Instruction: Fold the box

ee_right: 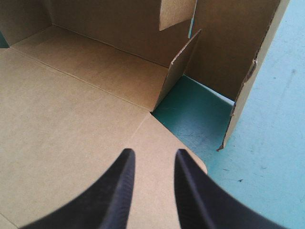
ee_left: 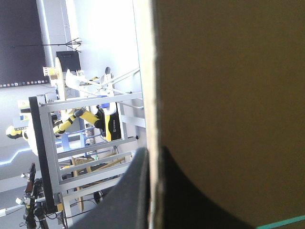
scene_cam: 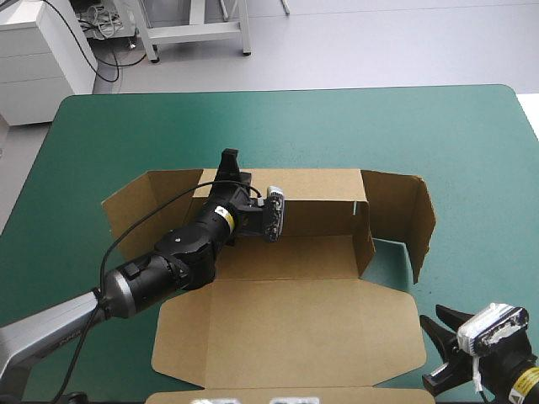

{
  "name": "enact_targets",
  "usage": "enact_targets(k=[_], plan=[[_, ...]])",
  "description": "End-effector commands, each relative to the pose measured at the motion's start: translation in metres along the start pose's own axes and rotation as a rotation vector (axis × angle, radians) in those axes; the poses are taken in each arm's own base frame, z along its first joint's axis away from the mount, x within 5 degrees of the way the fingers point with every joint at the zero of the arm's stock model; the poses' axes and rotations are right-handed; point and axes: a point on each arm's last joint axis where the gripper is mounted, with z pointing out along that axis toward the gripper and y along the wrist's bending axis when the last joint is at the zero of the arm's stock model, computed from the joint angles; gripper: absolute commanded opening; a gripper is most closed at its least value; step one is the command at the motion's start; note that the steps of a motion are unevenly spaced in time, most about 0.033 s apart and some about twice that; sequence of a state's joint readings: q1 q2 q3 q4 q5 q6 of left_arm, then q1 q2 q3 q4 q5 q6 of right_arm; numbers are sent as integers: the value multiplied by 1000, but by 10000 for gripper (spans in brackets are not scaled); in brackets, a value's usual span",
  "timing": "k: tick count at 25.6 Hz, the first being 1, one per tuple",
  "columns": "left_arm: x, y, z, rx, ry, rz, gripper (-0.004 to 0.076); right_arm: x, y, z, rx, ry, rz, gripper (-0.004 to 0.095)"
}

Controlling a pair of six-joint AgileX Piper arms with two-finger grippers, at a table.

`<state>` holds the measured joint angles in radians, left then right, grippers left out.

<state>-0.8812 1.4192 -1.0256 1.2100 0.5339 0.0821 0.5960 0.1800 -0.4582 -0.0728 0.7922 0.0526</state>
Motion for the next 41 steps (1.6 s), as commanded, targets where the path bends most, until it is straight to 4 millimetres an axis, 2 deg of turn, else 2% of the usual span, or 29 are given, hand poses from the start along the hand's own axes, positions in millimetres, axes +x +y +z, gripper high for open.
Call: enact_targets(k=[1, 6, 10, 12, 13, 17, 18, 21, 30, 35, 41], plan=[[2, 14, -12, -54, -7, -21, -8, -12, 0, -1, 0, -96, -14, 530], [2, 14, -12, -54, -5, -21, -8, -13, 0, -1, -2, -105, 57, 534], [3, 14, -12, -53, 7, -22, -8, -29, -3, -7, 28, -147, 95, 534], [4, 14, -12, -53, 14, -22, -8, -44, -7, -12, 66, -163, 101, 534], [4, 14, -12, -53, 14, -22, -8, -59, -11, -13, 102, -156, 110, 534], [3, 14, -12, -53, 12, -22, -8, -98, -15, -14, 159, -144, 100, 534], [3, 14, -12, -53, 12, -22, -8, -117, -17, -10, 181, -122, 89, 534], [3, 14, -12, -53, 12, -22, -8, -147, -20, 1, 227, -64, 69, 534], [3, 13, -12, -43, 1, -67, -8, -220, -28, 51, 344, 29, 4, 534], [3, 13, -12, -42, 1, -69, -8, -246, -31, 84, 379, 87, -41, 533], [3, 13, -12, -42, 1, -69, -8, -266, -62, 119, 412, 146, 20, 511]])
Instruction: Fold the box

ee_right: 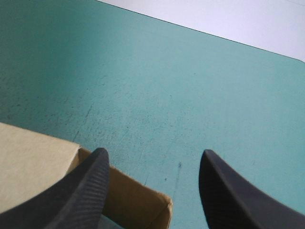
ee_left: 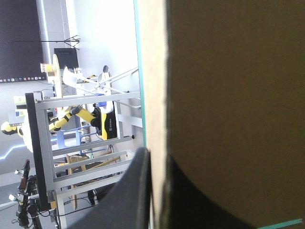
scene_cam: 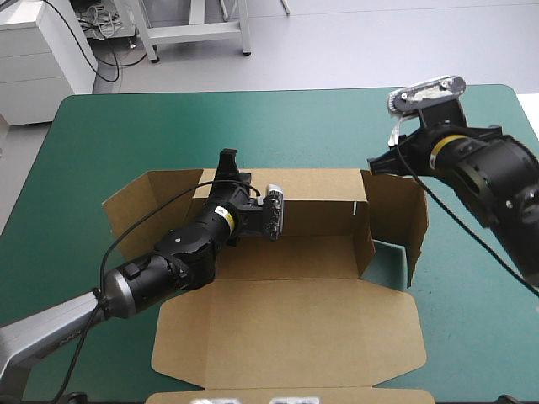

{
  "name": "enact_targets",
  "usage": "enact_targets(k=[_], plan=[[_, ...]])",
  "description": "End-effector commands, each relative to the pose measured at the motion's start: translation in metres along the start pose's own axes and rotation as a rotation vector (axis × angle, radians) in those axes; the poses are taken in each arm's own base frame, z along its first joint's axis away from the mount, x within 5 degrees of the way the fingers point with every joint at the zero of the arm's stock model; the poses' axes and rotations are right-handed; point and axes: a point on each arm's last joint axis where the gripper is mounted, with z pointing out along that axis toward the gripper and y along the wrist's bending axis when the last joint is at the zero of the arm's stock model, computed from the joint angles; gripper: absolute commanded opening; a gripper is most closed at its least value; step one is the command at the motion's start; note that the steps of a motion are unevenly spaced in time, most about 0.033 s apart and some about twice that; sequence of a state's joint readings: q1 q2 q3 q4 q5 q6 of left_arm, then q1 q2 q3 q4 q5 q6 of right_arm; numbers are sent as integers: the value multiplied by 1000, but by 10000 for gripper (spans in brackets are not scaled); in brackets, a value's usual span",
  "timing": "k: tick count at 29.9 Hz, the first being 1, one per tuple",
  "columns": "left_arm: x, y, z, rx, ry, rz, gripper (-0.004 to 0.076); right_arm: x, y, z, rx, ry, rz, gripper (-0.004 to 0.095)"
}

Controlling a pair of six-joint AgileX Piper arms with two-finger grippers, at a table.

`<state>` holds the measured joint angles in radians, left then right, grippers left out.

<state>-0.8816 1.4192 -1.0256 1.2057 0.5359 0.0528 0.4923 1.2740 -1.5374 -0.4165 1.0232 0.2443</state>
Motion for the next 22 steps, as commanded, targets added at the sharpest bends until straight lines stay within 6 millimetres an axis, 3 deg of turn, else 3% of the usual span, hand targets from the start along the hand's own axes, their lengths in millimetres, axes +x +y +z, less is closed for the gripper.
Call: enact_targets(k=[1, 12, 18, 22], plan=[[2, 13, -12, -44, -1, -36, -8, -23, -19, 8, 16, -54, 20, 511], [2, 13, -12, -44, -1, -36, -8, -35, -50, 96, -14, 84, 24, 510], [2, 13, -12, -44, -4, -36, -8, -21, -42, 134, -113, 237, 4, 510], [2, 13, -12, -44, -6, -36, -8, -10, -35, 148, -181, 340, -22, 495]])
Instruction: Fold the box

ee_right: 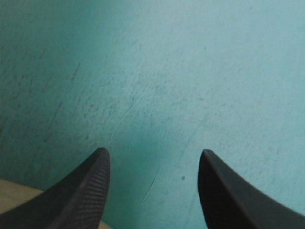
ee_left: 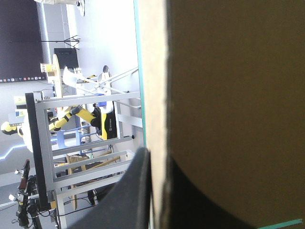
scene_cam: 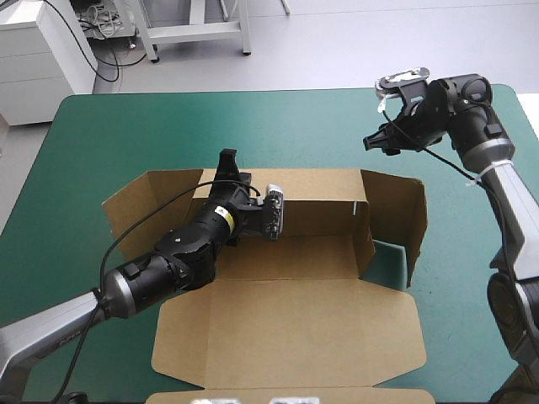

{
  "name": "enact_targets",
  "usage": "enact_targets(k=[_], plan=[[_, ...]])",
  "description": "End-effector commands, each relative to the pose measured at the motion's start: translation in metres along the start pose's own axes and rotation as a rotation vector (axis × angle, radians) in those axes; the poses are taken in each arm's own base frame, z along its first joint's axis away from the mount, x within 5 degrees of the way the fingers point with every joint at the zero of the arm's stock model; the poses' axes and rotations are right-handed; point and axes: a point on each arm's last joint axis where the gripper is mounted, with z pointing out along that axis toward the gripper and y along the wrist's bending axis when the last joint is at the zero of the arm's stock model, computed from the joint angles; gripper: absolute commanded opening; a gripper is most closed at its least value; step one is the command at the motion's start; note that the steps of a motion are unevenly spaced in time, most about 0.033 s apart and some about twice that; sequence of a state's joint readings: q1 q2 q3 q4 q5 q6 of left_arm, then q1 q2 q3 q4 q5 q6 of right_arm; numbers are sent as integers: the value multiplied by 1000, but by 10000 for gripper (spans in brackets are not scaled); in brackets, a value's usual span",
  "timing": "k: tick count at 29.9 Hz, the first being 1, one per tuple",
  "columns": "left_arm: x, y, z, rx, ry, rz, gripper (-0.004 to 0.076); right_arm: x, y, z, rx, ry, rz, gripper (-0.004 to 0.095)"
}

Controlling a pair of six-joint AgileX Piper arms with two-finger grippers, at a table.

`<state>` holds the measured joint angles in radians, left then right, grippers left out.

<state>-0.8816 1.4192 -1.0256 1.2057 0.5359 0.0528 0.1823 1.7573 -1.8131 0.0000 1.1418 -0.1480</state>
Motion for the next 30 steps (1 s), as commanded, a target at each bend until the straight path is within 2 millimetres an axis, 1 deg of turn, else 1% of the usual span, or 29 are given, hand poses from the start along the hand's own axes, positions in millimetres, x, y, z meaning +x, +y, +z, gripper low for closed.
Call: enact_targets(k=[1, 4, 7, 12, 17, 23, 30], plan=[[2, 13, -12, -44, -8, -36, -8, -3, -1, -17, -21, -28, -29, 480], [2, 13, -12, -44, -8, -36, -8, 0, 3, -12, -54, -13, -20, 442], [1, 13, -12, -44, -10, -36, -8, 4, 5, -7, -79, 6, -10, 436], [1, 13, -12, -44, -10, -36, -8, 22, 11, -8, -116, 45, -17, 435], [1, 13, -12, -44, -10, -36, -8, 40, 15, -19, -136, 49, -20, 432], [1, 13, -12, -44, -13, -36, -8, 56, 23, -35, -181, -25, -3, 432], [1, 13, -12, -45, -18, -57, -8, 81, 34, -42, -245, -94, 13, 432]])
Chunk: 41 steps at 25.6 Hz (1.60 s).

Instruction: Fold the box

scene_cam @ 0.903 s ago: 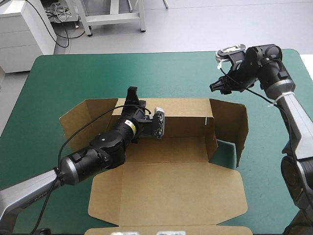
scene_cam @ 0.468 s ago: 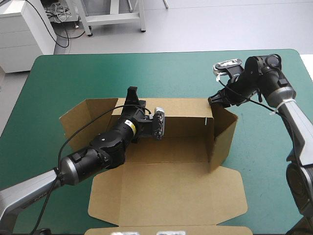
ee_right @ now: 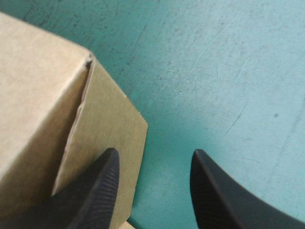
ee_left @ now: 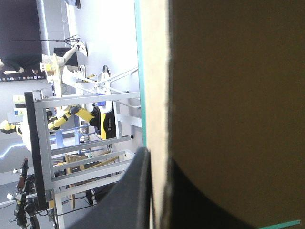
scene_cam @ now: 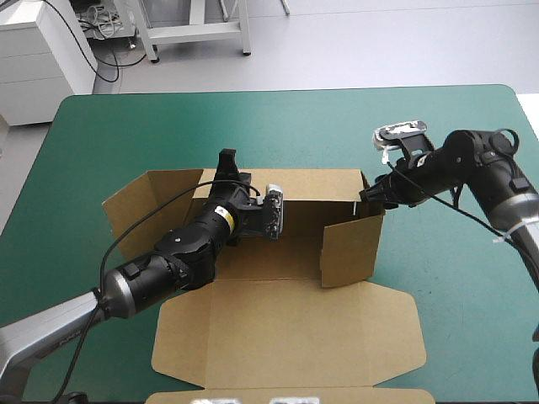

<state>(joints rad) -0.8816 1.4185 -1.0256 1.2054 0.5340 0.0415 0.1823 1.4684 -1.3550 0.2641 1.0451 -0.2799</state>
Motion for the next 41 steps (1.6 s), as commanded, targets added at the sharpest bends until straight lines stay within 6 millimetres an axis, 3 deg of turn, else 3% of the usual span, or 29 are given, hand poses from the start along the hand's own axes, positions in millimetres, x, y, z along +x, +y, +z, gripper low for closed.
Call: enact_targets(k=[1, 11, 17, 23, 30, 41], plan=[[1, 13, -11, -44, -16, -45, -8, 6, 7, -21, -15, -122, -11, 432], [0, 13, -11, -44, -18, -45, -8, 52, 21, -27, -68, -223, -48, 415], [0, 13, -11, -46, -18, -42, -8, 68, 30, -29, -123, -317, -85, 415], [0, 13, -11, -46, -18, -42, -8, 73, 36, -25, -180, -328, -105, 415], [1, 13, -11, -46, -14, -42, -8, 82, 38, -30, -159, -279, -248, 415], [0, 14, -11, -48, -17, -35, -8, 83, 43, -32, -224, -265, -254, 415]])
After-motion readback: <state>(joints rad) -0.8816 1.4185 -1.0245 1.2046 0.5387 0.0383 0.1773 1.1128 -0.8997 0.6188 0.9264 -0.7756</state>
